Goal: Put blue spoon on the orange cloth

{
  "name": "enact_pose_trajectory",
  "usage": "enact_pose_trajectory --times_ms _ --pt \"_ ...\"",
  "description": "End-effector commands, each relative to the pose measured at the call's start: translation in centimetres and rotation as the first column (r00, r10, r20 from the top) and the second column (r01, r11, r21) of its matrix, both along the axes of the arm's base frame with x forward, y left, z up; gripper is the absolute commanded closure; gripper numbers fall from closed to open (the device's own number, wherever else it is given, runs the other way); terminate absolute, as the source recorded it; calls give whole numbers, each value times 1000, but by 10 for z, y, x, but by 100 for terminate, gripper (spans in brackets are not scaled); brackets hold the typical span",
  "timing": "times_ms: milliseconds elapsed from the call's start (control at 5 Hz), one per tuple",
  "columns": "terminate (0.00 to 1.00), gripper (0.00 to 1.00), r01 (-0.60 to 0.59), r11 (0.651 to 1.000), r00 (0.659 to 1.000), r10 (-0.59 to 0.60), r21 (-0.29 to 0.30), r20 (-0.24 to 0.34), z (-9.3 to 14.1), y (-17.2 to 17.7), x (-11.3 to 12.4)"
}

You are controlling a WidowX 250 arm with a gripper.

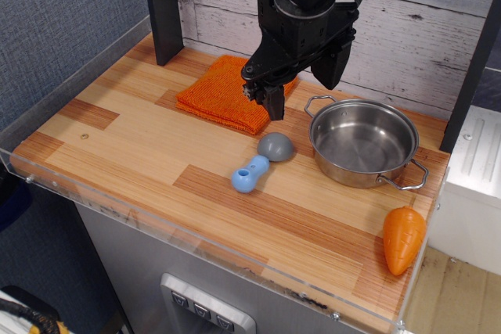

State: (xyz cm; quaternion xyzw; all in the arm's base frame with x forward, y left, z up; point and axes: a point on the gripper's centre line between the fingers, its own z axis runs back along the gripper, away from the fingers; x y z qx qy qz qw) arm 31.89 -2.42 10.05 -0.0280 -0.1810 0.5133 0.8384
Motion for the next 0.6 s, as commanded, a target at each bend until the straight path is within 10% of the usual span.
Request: enact_pose_trajectory --times_ms 0,400 --pt "0 0 0 1000 1000 0 0 0 0 0 0" --pt "0 0 369 925 925 -375 87 57 14 29 -33"
